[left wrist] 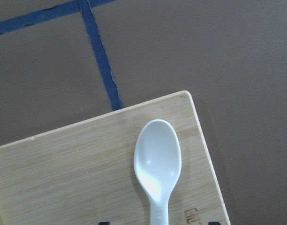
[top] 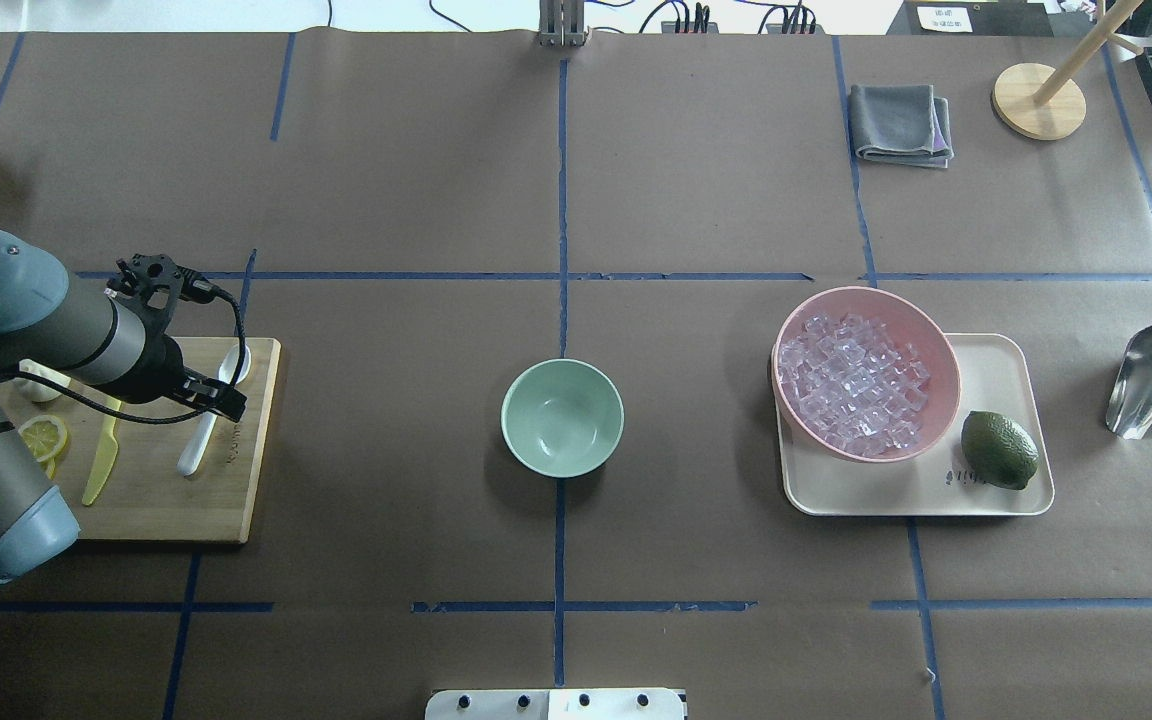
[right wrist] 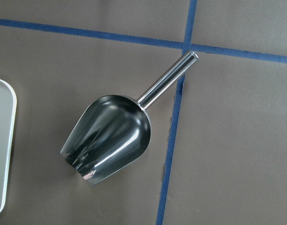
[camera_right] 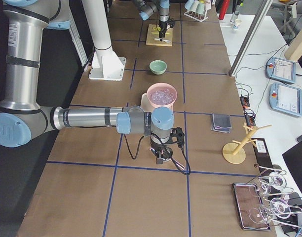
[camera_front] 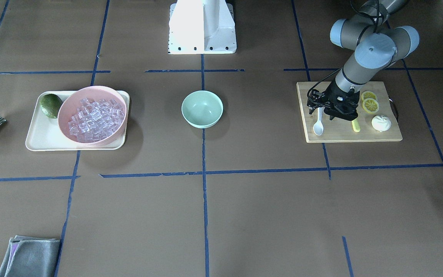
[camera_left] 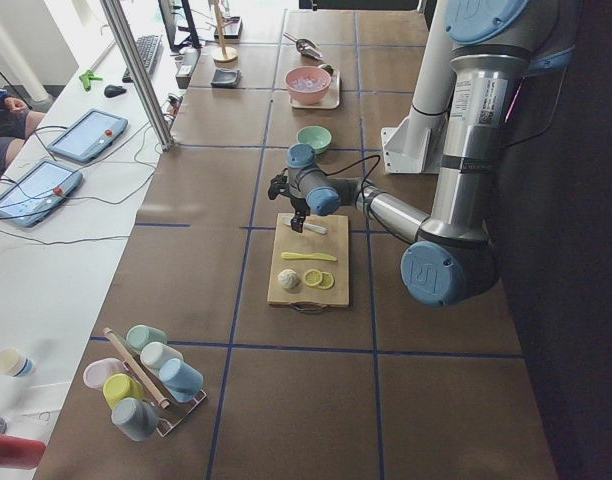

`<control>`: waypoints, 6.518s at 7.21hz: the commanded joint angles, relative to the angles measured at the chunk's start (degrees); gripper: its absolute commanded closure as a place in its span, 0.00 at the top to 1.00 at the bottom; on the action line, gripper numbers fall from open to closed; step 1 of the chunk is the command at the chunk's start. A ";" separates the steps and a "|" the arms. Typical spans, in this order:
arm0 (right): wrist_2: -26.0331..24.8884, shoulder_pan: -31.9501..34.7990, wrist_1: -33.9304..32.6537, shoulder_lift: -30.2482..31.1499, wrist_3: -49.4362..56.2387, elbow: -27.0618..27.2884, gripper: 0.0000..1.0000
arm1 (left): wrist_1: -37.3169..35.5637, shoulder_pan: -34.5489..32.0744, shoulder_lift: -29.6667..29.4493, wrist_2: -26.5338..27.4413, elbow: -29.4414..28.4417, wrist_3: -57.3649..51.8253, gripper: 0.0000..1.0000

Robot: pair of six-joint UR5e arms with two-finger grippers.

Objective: Put spoon and ice into bowl

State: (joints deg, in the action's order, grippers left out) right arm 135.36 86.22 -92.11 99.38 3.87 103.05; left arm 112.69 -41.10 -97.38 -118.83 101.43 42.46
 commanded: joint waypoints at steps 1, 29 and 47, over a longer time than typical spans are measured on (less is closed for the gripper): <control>-0.01 0.00 0.00 0.11 0.00 -0.04 1.00 | -0.18 0.05 0.00 0.00 0.00 -0.10 0.73; 0.34 0.00 -0.09 0.37 0.00 -0.39 1.00 | -13.02 16.14 -34.02 9.58 -5.10 23.72 0.83; 0.26 -12.98 0.61 -10.77 -23.43 8.22 1.00 | -16.44 -50.92 21.35 -16.97 -2.72 -43.25 1.00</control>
State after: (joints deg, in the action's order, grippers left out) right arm 136.14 76.63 -91.84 90.48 -16.36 110.40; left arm 96.39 -92.05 -76.85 -135.79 99.55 -0.70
